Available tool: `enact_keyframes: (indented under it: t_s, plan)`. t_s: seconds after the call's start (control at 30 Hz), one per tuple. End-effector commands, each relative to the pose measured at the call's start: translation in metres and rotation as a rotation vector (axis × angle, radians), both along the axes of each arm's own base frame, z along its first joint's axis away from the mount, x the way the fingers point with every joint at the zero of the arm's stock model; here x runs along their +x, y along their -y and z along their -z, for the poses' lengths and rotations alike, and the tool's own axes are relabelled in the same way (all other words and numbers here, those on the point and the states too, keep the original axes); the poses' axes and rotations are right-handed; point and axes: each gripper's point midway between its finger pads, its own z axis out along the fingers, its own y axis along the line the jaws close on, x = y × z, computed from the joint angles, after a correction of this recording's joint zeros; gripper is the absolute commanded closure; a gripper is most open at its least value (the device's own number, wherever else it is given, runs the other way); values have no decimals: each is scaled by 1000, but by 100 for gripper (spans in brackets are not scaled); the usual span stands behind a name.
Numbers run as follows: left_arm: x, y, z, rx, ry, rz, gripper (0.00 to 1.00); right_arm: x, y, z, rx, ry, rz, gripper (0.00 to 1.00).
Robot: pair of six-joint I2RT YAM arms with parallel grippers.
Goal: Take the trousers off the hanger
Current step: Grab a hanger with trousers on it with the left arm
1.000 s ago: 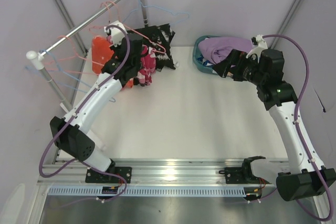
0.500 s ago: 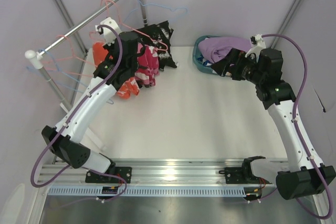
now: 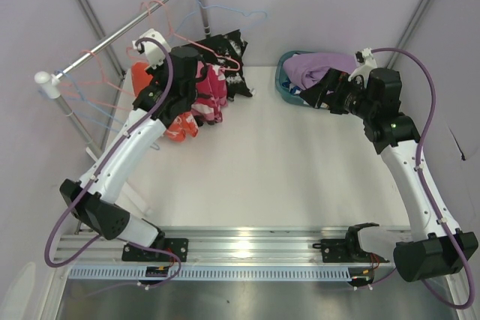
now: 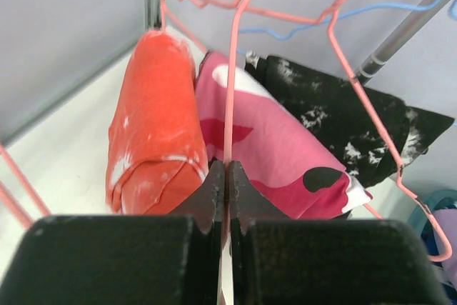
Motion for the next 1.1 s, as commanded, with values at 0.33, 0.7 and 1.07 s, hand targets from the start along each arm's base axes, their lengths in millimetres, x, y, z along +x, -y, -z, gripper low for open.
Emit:
enact_keyframes:
  t_s: [0.33, 0.7, 1.07]
  plan:
    - [21, -16, 38, -130, -50, -48, 88, 3, 1, -5, -5, 26, -1, 1]
    - [32, -39, 56, -65, -139, -102, 43, -2, 4, -3, -17, 25, 9, 1]
    - [38, -43, 62, 29, -204, -119, 56, -6, 7, -3, -22, 30, 23, 1]
